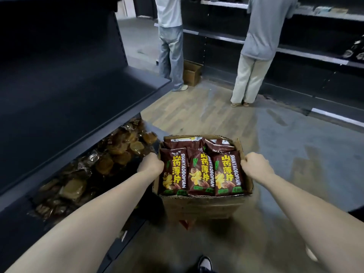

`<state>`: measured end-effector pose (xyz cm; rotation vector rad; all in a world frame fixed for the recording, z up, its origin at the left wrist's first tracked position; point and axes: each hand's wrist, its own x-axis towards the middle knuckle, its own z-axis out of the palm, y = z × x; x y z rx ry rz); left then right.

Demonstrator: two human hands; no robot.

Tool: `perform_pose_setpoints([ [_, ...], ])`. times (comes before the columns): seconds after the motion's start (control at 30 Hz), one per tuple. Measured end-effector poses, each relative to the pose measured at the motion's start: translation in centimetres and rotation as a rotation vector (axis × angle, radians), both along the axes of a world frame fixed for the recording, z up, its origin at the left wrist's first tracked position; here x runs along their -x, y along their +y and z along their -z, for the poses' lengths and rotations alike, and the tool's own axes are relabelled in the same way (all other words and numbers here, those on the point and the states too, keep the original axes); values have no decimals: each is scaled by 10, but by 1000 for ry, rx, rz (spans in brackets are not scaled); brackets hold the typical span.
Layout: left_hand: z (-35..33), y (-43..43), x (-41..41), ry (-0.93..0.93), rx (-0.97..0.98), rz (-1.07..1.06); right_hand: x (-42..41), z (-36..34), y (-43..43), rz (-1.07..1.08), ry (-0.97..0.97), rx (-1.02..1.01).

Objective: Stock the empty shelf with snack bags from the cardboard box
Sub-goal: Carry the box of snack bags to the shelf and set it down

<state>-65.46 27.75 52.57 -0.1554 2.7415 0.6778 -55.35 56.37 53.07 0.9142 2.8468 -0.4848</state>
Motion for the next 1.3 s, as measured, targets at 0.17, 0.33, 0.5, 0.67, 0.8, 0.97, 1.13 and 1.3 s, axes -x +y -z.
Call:
perform_pose_setpoints([
  [0.17,11,22,34,-41,-20,-78,72,10,29,-101,-33,-38],
  [0.33,17,31,59,-86,-29,-136,122,14,37,-158,-36,-76],
  [0.5,20,31,81,-114,-88,-183,159,24,35,-200,-38,-57],
  [0.67,30,27,88,-191,-177,-285,183,34,29,-248,-46,-45],
  [0.8,39,31,89,-254,-175,-350,200,49,31,-296,-73,-21],
  [0.97,53,48,93,-266,-176,-447,231,66,41,-377,-133,-39],
  [1.13,57,72,82,-246,-188,-453,252,83,59,-493,-181,-39],
  [1.3,72,91,67,-235,-189,-539,272,96,73,-605,-205,-36],
])
